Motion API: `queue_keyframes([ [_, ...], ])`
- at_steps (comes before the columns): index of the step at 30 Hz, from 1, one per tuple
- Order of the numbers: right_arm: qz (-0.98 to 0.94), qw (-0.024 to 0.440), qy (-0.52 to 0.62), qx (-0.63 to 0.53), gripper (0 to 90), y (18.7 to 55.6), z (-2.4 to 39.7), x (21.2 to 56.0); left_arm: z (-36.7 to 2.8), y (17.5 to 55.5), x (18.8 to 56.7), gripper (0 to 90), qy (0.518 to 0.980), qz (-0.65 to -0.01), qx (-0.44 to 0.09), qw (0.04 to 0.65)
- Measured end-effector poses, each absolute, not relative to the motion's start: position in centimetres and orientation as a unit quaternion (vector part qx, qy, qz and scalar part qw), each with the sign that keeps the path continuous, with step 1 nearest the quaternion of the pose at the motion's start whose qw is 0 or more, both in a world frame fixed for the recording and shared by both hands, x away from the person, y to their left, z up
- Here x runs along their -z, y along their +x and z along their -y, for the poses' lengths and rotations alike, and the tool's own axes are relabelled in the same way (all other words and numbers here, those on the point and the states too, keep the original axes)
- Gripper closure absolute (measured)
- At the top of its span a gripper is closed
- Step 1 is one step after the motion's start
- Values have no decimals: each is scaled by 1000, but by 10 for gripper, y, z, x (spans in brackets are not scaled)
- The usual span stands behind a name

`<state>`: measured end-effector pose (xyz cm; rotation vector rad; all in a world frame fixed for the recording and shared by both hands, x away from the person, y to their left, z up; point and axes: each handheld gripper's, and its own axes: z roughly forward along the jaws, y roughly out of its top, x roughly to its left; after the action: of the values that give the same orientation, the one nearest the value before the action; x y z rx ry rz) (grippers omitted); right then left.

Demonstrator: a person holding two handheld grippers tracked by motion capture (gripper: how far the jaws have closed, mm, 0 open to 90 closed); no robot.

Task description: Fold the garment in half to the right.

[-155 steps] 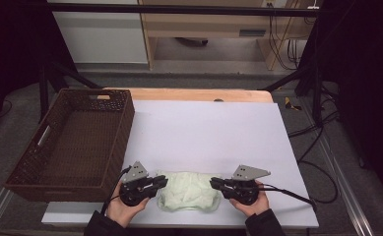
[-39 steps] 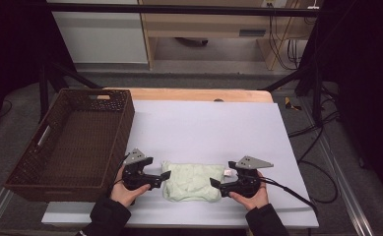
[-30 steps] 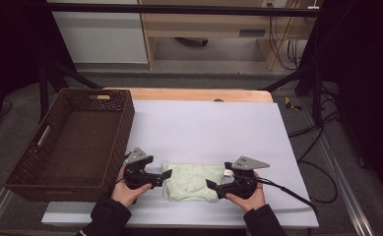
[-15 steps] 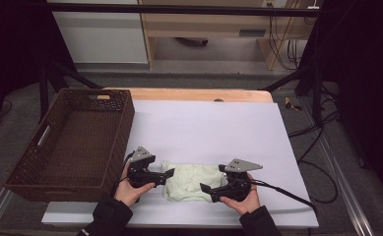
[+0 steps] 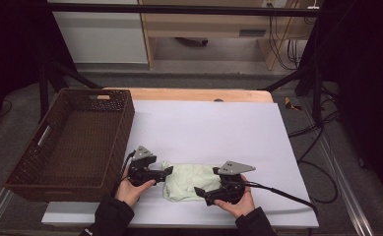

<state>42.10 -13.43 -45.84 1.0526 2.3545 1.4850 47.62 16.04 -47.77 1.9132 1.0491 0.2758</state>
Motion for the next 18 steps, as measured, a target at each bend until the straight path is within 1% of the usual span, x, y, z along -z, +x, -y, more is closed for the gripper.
queue_keyframes([
  [3,-789,82,352,-496,17,420,134,459,-158,476,479,246,775,-427,-119,450],
  [6,-787,80,353,-499,20,419,132,459,-158,477,479,297,775,-431,-122,445],
  [10,-794,80,346,-493,20,419,127,459,-155,478,480,402,783,-435,-118,429],
  [14,-800,78,342,-487,26,418,119,461,-152,479,481,453,788,-437,-109,419],
  [18,-800,77,340,-488,28,417,113,460,-148,480,481,464,794,-433,-117,411],
])
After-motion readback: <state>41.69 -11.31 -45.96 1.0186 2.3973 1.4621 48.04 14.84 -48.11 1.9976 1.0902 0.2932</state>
